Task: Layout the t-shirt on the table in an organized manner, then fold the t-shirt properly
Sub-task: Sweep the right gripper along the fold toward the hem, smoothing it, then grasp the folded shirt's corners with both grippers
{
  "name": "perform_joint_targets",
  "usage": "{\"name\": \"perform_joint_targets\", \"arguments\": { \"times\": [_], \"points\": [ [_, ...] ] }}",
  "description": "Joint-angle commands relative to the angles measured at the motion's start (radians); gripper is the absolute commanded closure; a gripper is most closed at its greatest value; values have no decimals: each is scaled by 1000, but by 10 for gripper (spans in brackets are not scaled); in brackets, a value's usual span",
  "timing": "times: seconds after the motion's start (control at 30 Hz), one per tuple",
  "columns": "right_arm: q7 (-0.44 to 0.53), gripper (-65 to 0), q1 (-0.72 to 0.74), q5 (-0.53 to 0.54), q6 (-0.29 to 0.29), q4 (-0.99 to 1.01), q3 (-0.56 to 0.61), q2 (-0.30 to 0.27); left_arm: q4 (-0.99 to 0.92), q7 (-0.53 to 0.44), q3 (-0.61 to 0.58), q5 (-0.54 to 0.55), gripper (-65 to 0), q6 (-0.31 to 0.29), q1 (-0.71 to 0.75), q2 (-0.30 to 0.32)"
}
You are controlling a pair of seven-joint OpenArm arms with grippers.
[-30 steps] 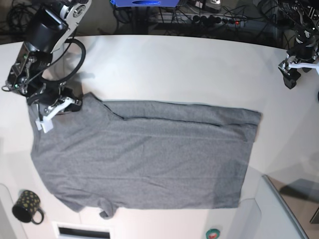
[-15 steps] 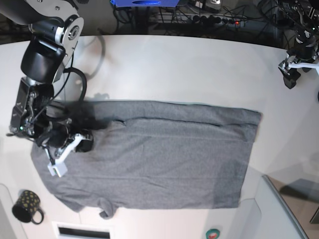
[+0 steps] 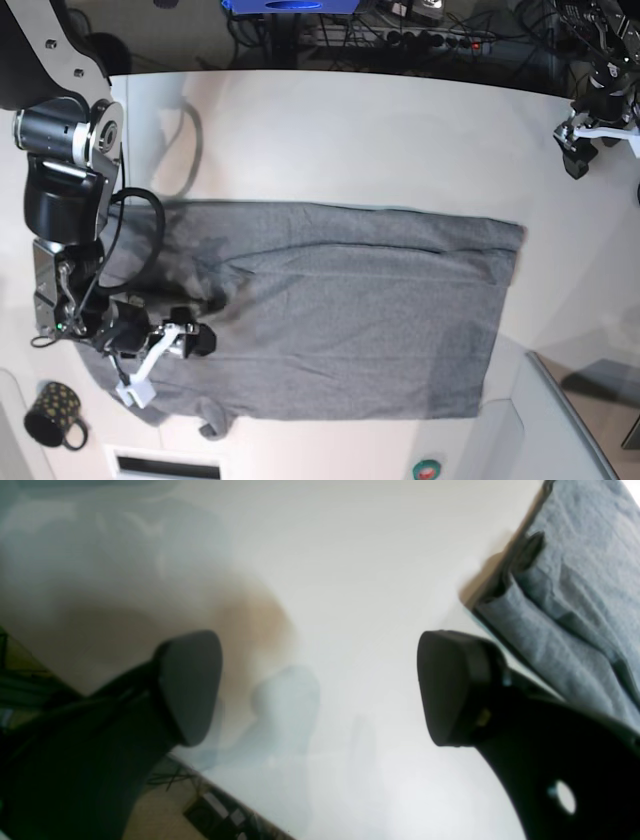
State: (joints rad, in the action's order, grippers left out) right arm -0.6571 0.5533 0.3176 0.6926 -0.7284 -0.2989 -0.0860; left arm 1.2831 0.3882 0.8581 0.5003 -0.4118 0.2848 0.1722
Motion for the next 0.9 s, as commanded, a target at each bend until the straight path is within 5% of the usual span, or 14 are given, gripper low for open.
{"name": "perform_joint_targets", "arguments": {
  "times": [0.0,0.07,0.2,0.4,0.7,0.87],
  "points": [
    [12,-459,32,19,6,-38,2,-19,17,-22,-23,8,-586,-8,3,20],
    [-30,-492,7,24,6,-105,-9,-39,20,-22,-66,8,-586,-8,14,28],
    [-138,-438,-157,25,6,-435,-89,-37,14,-24,-98,8,-586,-8,9,26],
    [-135,-440,-467,25,6,-857,-309,73,-52,-24,-101,10,-586,-8,-92,23],
    [-56,-440,-651,25,6,-943,-382,99,-306,-33,-237,8,-584,-8,-298,36],
    [-56,-440,-665,25,6,-939,-383,98,-435,-171,-319,8,-576,-3,-344,42]
  ]
}}
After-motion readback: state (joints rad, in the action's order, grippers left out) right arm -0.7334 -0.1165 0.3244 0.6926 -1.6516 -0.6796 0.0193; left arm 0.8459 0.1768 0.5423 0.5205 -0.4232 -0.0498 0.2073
